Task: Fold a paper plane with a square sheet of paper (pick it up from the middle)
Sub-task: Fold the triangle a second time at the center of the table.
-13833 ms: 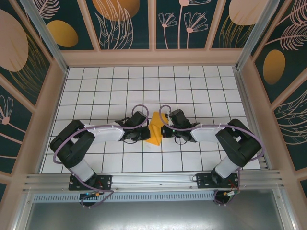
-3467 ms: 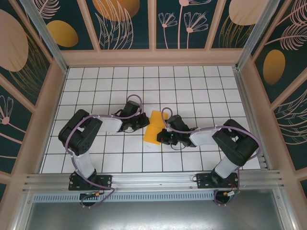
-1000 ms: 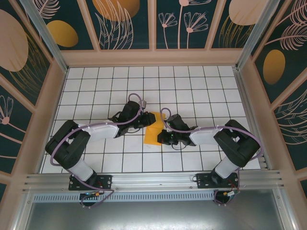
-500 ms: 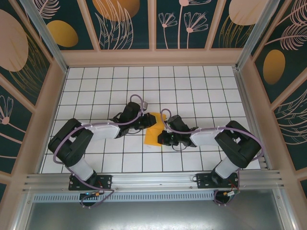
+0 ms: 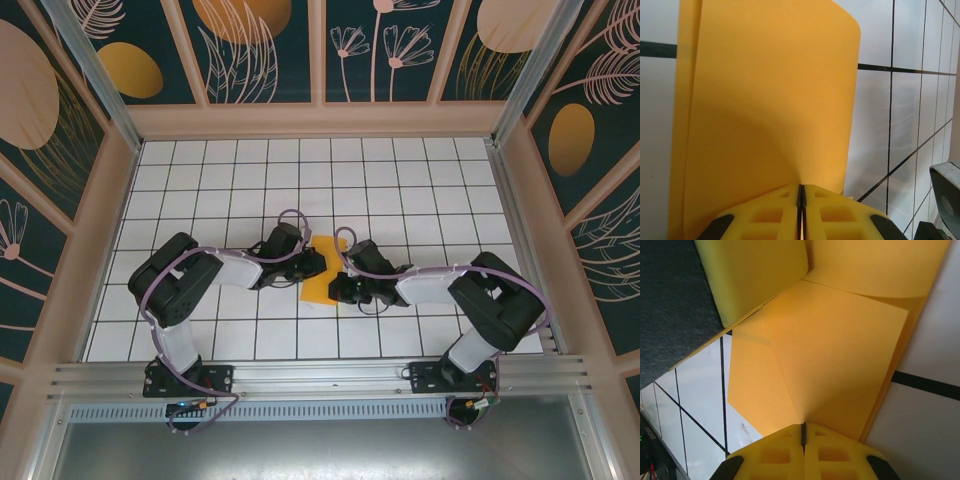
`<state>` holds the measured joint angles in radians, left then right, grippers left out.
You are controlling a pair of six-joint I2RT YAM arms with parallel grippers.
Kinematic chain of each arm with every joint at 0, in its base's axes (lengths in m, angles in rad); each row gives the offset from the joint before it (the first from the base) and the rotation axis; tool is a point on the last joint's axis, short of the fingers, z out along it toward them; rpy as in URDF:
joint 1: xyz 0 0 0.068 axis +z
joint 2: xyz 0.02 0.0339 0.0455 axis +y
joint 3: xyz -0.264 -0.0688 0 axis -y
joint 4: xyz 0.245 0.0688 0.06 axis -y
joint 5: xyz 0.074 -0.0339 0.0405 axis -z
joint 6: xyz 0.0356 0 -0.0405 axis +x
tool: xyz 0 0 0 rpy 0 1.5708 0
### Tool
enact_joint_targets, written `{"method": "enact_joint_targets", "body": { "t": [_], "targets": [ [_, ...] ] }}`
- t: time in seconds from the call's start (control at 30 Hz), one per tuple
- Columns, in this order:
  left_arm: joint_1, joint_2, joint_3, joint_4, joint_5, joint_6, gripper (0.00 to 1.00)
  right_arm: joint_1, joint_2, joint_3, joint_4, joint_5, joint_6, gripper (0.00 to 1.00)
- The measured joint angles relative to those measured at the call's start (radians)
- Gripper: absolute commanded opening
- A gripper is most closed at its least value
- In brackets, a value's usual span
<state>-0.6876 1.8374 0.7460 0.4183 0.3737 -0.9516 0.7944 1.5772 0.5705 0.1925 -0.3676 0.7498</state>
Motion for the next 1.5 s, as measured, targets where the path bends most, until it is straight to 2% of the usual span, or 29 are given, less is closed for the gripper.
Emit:
{"method": "enact_joint_targets", "body": {
  "t": [0.27,0.53,0.67,1.07,1.17,1.33,1.5],
  "targets": [
    [-0.001,0.000,-0.013,0.027,-0.001,0.000,0.12,0.000,-0.070,0.043,-0.031,-0.007,0.018,0.00],
    [-0.001,0.000,-0.021,0.042,-0.005,0.000,0.09,0.000,0.040,0.032,-0.002,-0.025,0.047,0.00],
    [-0.003,0.000,-0.021,0.042,-0.016,0.000,0.08,0.000,0.034,-0.010,0.072,-0.029,0.071,0.00],
    [-0.005,0.003,-0.036,0.072,-0.019,0.000,0.06,0.000,-0.117,-0.185,0.126,-0.040,0.167,0.00],
    [-0.005,0.003,-0.040,0.080,-0.019,0.000,0.06,0.000,-0.195,-0.231,0.094,-0.047,0.187,0.00],
    [-0.005,0.004,-0.041,0.086,-0.016,0.000,0.06,-0.002,-0.235,-0.157,0.067,-0.047,0.191,0.00],
    [-0.005,0.004,-0.041,0.087,-0.015,0.000,0.07,-0.012,-0.145,-0.058,0.099,-0.045,0.183,0.00]
  ]
}}
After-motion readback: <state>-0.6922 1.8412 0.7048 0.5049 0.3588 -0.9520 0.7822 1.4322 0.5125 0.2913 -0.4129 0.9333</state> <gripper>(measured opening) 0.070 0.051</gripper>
